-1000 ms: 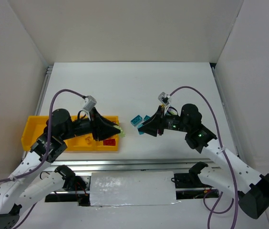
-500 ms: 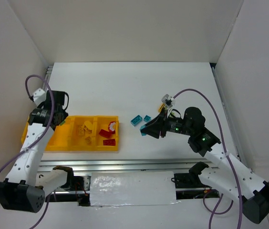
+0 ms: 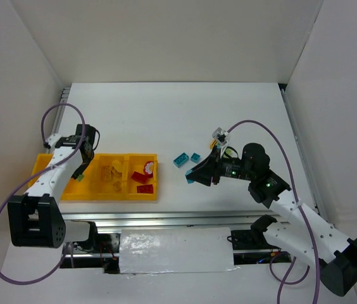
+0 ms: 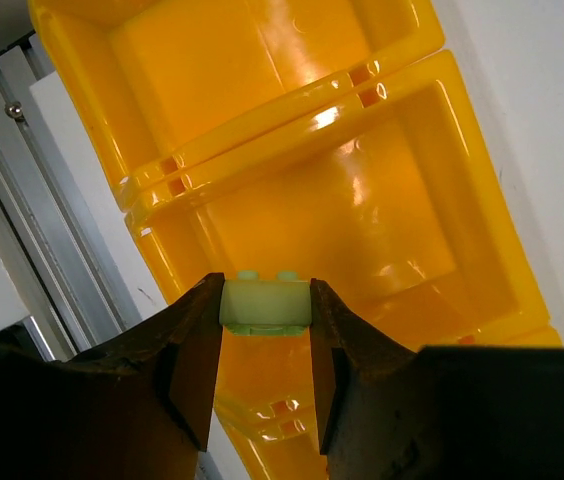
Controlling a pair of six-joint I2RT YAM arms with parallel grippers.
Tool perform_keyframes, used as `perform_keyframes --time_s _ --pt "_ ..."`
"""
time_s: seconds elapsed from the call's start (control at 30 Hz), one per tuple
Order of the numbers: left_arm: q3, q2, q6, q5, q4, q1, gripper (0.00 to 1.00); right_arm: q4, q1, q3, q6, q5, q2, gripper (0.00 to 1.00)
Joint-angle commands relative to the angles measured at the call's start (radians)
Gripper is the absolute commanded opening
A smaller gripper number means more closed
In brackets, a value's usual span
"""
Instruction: Sort the legos into containers by color
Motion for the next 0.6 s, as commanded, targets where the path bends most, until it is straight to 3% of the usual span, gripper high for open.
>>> perform_keyframes --time_s 0.0,0.03,0.07,0.13,0.37,0.57 --pt "0.003 0.023 -0.083 -0.047 -0.013 0.007 0.45 0.036 -0.002 -0.001 -0.009 -0.019 -0.004 0.00" --pt "0.000 0.023 -0.088 -0.046 -0.012 0.007 0.66 0.039 -0.002 -0.001 -0.009 -0.021 -0.003 0.00" --pt "-0.006 0.020 -0.089 -0.040 -0.012 0.007 0.66 0.041 -0.002 -0.003 -0.007 -0.022 -0.001 0.00" --pt "-0.015 0.011 -0.088 -0.034 0.004 0.007 0.99 0.046 0.000 -0.004 -0.006 -0.024 0.000 0.00" --pt "-0.010 -0.114 0.033 0.051 0.073 0.007 1.00 0.056 0.000 -0.004 0.011 -0.022 0.022 0.00" --pt "-0.029 -0.322 0.303 0.314 0.230 0.007 1.00 0.092 0.000 0.000 0.072 0.007 0.068 0.00"
